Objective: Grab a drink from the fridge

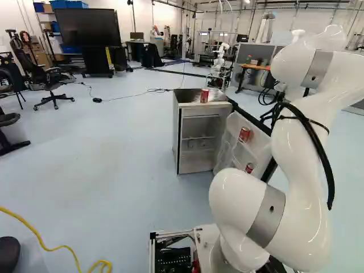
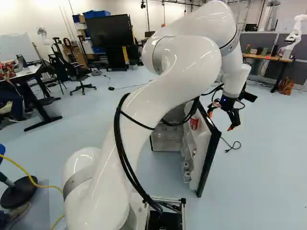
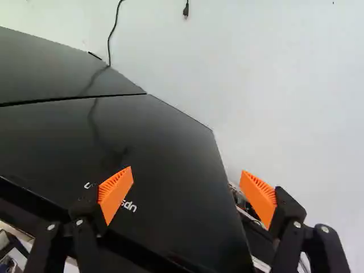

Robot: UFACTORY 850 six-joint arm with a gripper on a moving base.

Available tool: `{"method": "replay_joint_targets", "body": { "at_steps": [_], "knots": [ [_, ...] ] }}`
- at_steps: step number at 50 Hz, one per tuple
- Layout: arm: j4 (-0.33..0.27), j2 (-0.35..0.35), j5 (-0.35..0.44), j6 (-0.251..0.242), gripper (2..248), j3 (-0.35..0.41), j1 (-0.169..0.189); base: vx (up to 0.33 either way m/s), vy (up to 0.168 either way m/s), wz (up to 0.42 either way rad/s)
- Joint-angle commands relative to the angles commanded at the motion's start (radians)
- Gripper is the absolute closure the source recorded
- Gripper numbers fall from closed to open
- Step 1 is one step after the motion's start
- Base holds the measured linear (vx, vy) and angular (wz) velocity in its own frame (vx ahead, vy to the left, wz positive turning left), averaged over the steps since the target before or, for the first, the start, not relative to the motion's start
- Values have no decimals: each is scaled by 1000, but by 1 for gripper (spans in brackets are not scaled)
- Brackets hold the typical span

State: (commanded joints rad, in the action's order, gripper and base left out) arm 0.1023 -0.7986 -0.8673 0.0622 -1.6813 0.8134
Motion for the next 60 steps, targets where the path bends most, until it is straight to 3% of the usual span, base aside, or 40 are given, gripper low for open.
{"method": "replay_joint_targets", "body": {
  "at_steps": [26,60],
  "knots": [
    [0,59,-77,0,3,101,-4,0,0,0],
    [-21,156,-81,0,3,269,-39,0,0,0]
  ]
}}
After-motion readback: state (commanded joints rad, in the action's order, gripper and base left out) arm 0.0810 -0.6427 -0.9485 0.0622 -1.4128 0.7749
